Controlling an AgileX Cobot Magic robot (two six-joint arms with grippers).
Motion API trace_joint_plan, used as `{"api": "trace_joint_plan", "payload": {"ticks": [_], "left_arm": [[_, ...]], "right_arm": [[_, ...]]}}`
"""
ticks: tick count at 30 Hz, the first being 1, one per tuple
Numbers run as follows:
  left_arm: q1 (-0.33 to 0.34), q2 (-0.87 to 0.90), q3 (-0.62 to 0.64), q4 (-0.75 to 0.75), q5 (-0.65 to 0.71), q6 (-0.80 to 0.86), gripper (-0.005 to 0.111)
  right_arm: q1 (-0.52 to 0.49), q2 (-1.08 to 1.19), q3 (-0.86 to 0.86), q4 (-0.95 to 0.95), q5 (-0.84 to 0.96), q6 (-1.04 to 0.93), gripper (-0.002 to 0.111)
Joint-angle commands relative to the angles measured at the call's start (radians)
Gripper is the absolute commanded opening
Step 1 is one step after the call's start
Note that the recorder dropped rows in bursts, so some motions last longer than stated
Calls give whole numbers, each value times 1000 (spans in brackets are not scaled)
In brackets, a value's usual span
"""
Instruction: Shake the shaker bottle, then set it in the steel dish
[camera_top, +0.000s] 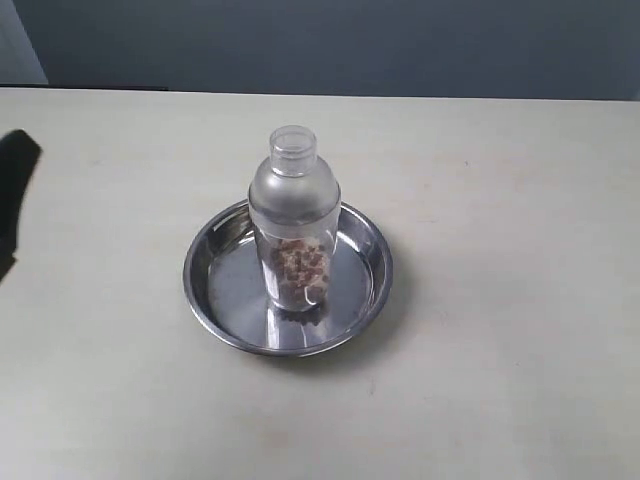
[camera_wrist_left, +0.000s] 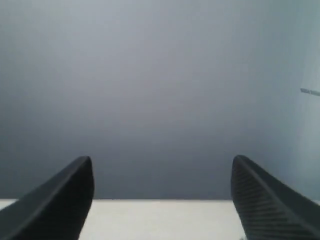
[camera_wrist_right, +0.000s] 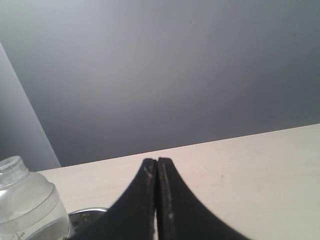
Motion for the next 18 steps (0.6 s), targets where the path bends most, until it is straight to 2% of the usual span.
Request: {"api": "trace_joint_plan", "payload": {"ticks": [1, 3, 5, 10, 13, 15, 18], "left_arm": [[46, -236, 12, 37, 96, 46, 71], [92, -330, 12, 121, 149, 61, 69], [140, -401, 12, 179, 197, 61, 57], [247, -497, 12, 176, 333, 57, 4], [302, -502, 12, 115, 486, 61, 0], [341, -502, 12, 122, 653, 72, 0], [389, -523, 12, 121, 803, 110, 0]], "right_arm": [[-1, -4, 2, -1, -1, -4, -1], [-1, -4, 2, -1, -1, -4, -1], [-1, -4, 2, -1, -1, -4, -1], [-1, -4, 2, -1, 1, -4, -1], [-1, -4, 2, -1, -1, -4, -1], [-1, -4, 2, -1, -1, -4, -1], [-1, -4, 2, -1, -1, -4, -1]]}}
